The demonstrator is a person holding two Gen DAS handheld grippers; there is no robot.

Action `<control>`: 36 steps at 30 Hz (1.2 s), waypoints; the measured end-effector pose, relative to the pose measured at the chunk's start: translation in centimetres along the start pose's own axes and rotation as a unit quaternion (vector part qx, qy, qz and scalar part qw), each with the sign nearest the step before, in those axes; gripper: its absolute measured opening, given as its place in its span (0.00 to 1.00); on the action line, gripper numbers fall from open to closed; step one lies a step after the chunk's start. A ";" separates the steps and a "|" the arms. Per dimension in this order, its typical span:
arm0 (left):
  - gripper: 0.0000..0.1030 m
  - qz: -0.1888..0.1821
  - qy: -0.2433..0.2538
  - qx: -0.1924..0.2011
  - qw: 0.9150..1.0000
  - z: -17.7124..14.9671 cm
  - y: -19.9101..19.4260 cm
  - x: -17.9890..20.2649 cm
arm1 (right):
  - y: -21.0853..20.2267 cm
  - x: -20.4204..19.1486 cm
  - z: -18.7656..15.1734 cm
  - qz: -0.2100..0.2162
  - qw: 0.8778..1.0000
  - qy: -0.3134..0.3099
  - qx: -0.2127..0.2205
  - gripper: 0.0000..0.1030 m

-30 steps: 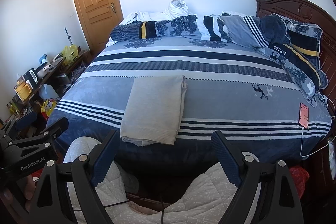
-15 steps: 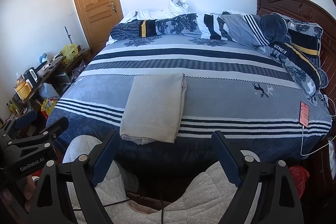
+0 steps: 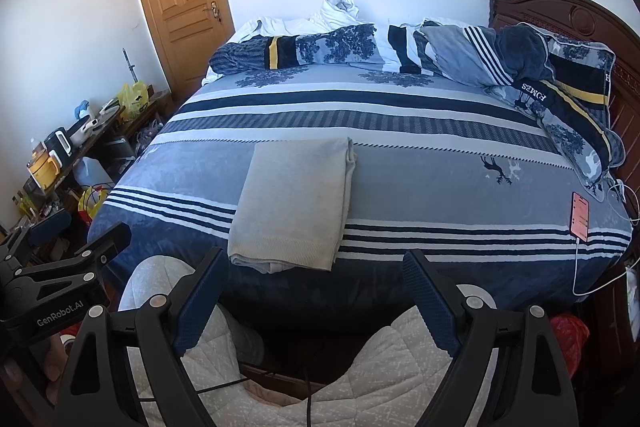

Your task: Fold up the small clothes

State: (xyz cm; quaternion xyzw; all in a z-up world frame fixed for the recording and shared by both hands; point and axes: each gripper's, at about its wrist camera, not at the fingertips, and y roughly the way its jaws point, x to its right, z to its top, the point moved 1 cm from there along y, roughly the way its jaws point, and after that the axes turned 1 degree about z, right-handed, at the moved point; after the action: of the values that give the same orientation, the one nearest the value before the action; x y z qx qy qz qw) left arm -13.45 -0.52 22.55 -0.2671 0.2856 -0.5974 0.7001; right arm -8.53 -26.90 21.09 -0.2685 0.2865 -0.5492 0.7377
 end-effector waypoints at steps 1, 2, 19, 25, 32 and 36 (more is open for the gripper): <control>0.97 0.001 0.000 0.000 1.000 0.0 0.0 0.0 | 0.0 0.0 0.0 0.000 1.000 0.000 0.000 0.89; 0.97 0.000 0.000 0.000 1.000 0.0 0.0 0.0 | 0.0 0.0 0.0 0.000 1.000 0.000 0.000 0.89; 0.97 -0.003 0.004 -0.002 1.000 0.0 0.4 -0.2 | 0.2 0.4 0.1 0.001 1.000 -0.002 -0.003 0.89; 0.97 -0.002 0.009 -0.005 1.000 0.1 1.1 -0.7 | 0.5 0.8 0.0 0.003 1.000 -0.002 -0.003 0.89; 0.97 -0.006 0.015 -0.033 0.999 0.0 4.2 -2.0 | 3.1 1.9 0.7 0.005 1.000 0.003 -0.024 0.89; 0.97 -0.009 0.017 -0.051 0.998 0.2 6.6 -2.3 | 4.9 2.1 1.1 0.007 0.999 0.001 -0.038 0.89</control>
State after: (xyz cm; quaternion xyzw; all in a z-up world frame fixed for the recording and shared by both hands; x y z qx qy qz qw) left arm -9.12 2.71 18.18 -0.2953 0.3253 -0.5929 0.6749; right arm -4.06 -27.56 18.07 -0.2939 0.3102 -0.5329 0.7304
